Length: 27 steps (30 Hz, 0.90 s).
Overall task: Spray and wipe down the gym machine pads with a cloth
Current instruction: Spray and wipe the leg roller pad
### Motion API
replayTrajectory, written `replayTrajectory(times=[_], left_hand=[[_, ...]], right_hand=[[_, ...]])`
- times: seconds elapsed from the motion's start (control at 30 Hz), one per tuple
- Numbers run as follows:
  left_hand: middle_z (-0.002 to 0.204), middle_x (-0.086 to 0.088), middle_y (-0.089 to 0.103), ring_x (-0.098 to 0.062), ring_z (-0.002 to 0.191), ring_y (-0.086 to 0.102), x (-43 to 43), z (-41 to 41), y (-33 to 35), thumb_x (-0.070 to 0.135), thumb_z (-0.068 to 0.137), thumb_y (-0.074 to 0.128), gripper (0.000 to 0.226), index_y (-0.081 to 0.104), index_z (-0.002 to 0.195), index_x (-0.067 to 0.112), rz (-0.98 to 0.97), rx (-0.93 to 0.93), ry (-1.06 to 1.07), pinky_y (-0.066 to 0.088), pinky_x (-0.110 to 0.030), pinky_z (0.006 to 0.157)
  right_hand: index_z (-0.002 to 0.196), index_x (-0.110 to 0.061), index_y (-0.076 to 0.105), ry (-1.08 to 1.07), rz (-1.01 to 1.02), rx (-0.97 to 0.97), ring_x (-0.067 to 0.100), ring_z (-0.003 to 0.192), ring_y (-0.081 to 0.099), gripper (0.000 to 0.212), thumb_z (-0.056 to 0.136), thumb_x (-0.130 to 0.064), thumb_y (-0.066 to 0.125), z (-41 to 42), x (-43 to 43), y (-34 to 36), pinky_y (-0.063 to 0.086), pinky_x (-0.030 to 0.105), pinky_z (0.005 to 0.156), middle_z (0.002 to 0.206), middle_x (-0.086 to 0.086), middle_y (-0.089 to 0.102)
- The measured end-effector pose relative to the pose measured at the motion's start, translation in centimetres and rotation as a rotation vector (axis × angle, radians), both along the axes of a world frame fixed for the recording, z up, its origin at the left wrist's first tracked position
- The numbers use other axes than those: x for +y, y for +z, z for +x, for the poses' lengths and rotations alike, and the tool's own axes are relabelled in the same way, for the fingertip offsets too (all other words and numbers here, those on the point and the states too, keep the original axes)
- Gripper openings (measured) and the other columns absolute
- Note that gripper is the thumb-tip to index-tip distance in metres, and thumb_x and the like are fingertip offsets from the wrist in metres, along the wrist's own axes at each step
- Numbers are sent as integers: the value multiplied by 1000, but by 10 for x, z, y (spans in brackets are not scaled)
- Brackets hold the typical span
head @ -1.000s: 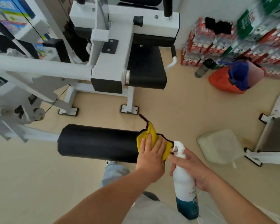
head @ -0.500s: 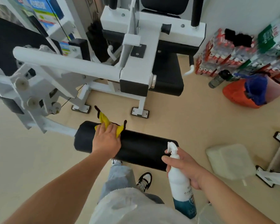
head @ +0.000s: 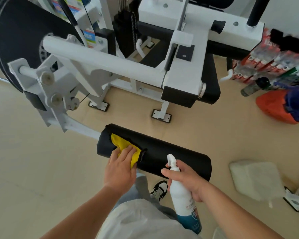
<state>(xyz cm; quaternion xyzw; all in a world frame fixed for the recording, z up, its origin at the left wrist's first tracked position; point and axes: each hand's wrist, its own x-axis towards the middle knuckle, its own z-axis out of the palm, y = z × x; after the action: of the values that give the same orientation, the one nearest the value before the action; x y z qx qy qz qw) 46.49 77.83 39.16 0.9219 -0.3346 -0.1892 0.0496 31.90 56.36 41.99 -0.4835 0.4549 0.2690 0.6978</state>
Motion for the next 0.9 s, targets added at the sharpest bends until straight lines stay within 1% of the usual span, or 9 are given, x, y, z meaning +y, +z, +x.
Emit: replayTrajectory(times=[0.2, 0.37, 0.43, 0.53, 0.6, 0.67, 0.77, 0.83, 0.9], left_hand=[[143, 1, 62, -31, 128, 46, 3, -1, -5, 46, 98, 33, 58, 62, 141, 22, -36, -5, 9, 46, -51, 112], [147, -3, 57, -40, 137, 39, -23, -12, 2, 47, 100, 29, 61, 56, 147, 18, -82, 52, 151, 37, -57, 118], [159, -2, 46, -45, 151, 24, -47, -27, 4, 48, 102, 23, 64, 47, 154, 20, -15, 72, 24, 21, -59, 126], [173, 4, 12, -40, 157, -14, -80, -47, -5, 51, 104, 26, 65, 23, 164, 26, 54, 127, -386, -5, -59, 127], [174, 5, 2, -35, 156, -21, -91, -43, -7, 52, 104, 32, 70, 12, 166, 26, 61, 114, -584, -9, -56, 127], [172, 7, -3, -31, 157, -19, -89, -27, -9, 50, 103, 35, 72, 7, 166, 29, 58, 70, -665, -12, -52, 127], [173, 5, 7, -26, 159, -10, -55, 16, -14, 44, 100, 42, 74, 12, 166, 31, 65, 17, -387, -11, -46, 127], [172, 0, 20, -28, 160, -1, -20, 49, -14, 47, 102, 30, 68, 21, 165, 25, 83, -62, -151, 0, -48, 129], [172, -2, 22, -30, 160, 0, -4, 66, -9, 50, 106, 15, 66, 23, 165, 20, 184, -44, 20, 4, -50, 130]], right_hand=[[121, -21, 65, 8, -10, 20, 30, 78, 71, 45, 88, -40, 90, 2, 0, -5, 62, 40, 75, 85, 15, 76], [124, -23, 65, -29, -43, -5, 30, 79, 73, 49, 86, -38, 92, -1, -1, -1, 63, 41, 76, 85, 15, 77], [126, -23, 64, -56, -46, -5, 29, 76, 73, 48, 87, -35, 91, -7, -4, 2, 63, 38, 71, 82, 15, 76], [126, -17, 65, -124, -50, -18, 27, 67, 70, 45, 89, -27, 90, -17, -13, 9, 60, 36, 66, 78, 15, 73], [126, -15, 65, -146, -55, -19, 28, 66, 70, 48, 88, -25, 92, -22, -20, 12, 60, 36, 65, 78, 17, 72], [125, -14, 64, -144, -62, -22, 28, 67, 70, 58, 79, -32, 95, -26, -26, 13, 59, 35, 66, 79, 18, 72], [123, -16, 63, -123, -70, -30, 28, 67, 70, 62, 72, -37, 92, -28, -31, 13, 59, 35, 66, 80, 18, 74], [124, -17, 63, -124, -62, -42, 28, 68, 69, 61, 74, -37, 91, -29, -33, 15, 59, 35, 66, 80, 18, 74], [125, -18, 63, -119, -56, -56, 29, 69, 70, 57, 79, -35, 92, -32, -35, 15, 59, 37, 69, 81, 18, 74]])
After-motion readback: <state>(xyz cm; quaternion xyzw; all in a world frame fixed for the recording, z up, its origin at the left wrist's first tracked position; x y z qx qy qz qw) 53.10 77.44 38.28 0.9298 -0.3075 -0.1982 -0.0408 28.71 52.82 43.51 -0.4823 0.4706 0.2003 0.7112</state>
